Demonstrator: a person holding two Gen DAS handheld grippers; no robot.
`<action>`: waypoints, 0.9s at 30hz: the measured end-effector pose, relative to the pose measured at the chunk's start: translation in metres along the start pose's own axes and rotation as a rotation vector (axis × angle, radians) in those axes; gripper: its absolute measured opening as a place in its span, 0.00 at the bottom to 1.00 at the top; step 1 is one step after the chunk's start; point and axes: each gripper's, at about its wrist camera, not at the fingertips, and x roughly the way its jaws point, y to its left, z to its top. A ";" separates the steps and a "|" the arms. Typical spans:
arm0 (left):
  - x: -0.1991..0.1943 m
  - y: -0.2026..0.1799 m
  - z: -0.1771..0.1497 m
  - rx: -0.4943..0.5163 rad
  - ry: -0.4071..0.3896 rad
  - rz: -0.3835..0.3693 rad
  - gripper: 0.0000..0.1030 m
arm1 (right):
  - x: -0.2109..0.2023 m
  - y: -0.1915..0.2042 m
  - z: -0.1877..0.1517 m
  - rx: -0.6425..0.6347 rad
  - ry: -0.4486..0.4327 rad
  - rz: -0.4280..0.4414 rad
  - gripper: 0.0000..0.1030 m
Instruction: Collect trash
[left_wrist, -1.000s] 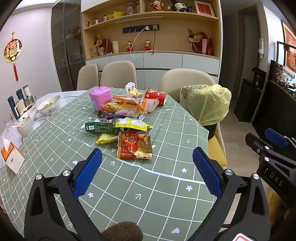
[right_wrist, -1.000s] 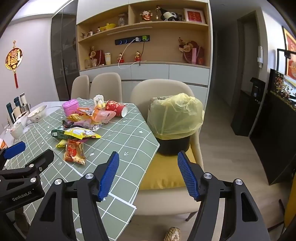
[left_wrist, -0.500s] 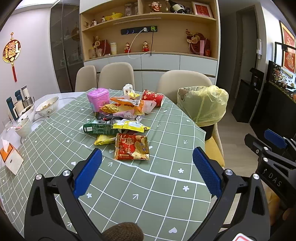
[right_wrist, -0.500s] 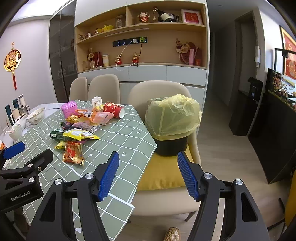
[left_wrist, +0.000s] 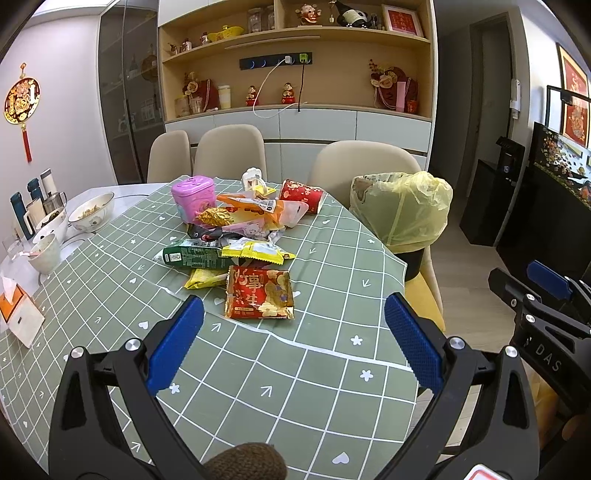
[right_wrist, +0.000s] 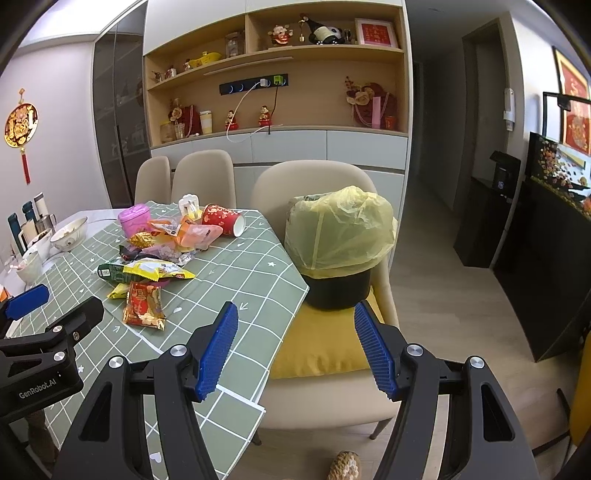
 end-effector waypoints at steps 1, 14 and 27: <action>0.000 -0.001 0.000 0.000 -0.001 -0.001 0.91 | 0.000 0.000 0.000 0.002 -0.001 0.000 0.60; -0.001 -0.002 0.000 0.000 -0.002 -0.004 0.91 | 0.000 -0.004 0.001 0.015 -0.003 -0.004 0.60; 0.000 -0.002 0.000 -0.001 -0.002 -0.006 0.91 | 0.000 -0.007 -0.001 0.020 0.000 -0.008 0.60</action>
